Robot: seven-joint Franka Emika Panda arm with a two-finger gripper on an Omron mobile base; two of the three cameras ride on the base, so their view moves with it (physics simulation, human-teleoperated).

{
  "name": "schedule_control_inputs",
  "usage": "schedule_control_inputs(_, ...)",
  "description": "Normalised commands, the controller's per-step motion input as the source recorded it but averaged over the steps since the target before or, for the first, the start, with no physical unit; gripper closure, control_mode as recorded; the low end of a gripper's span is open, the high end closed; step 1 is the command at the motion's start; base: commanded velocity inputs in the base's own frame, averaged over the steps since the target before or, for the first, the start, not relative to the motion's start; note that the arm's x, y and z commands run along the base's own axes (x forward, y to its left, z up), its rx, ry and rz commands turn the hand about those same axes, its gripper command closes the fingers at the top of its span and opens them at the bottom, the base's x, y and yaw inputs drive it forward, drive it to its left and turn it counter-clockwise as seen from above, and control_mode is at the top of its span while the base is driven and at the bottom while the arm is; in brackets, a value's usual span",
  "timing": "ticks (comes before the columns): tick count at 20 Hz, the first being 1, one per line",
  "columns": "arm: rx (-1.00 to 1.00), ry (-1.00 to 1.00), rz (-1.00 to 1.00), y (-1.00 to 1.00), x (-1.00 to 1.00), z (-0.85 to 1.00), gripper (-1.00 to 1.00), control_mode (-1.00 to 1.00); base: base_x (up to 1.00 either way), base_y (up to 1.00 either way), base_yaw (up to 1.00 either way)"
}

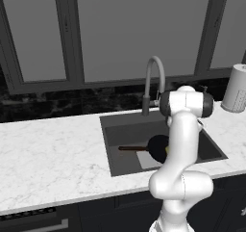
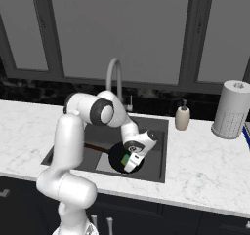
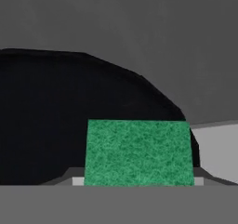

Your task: Pick the pan and sponge and place them into the sink. Then turn on the water.

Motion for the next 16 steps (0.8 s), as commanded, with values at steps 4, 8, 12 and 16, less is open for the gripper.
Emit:
schedule_control_inputs(4, 0.00, 0.00, 0.00, 0.00, 0.12, -0.30, 1.00, -1.00, 0.00, 0.00, 0.00)
schedule_control_inputs(8, 0.01, -0.03, 0.00, 0.00, 0.00, -0.04, -1.00, -1.00, 0.00, 0.00, 0.00)
schedule_control_inputs(12, 0.05, -0.10, 0.00, 0.00, -0.05, 0.00, -1.00, -1.00, 0.00, 0.00, 0.00)
schedule_control_inputs(16, 0.08, -0.17, 0.00, 0.00, -0.25, 0.05, -1.00, -1.00, 0.00, 0.00, 0.00)
